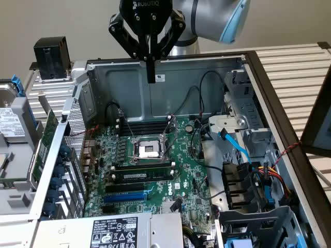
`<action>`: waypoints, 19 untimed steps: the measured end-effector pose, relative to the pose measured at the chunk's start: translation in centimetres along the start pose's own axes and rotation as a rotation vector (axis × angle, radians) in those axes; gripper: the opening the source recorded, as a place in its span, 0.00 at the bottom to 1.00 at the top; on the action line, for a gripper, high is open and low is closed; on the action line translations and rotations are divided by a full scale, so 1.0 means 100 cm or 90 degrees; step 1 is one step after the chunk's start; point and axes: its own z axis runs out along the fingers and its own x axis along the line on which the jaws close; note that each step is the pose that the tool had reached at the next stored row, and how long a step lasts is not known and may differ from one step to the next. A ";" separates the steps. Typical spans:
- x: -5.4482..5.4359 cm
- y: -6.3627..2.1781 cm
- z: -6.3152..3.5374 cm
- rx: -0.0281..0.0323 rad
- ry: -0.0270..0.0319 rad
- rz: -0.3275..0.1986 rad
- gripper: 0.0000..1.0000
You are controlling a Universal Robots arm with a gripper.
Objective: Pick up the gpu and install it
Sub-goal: 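Reach for the gpu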
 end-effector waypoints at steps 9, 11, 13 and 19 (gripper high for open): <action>0.000 0.0000 0.0000 0.0001 0.0000 0.000 0.11; 0.000 0.0000 0.0000 0.0000 0.0000 0.000 0.11; 0.001 0.0000 0.0000 0.0000 -0.0001 0.000 0.11; 0.021 -0.0015 -0.0005 0.0000 -0.0005 0.000 0.11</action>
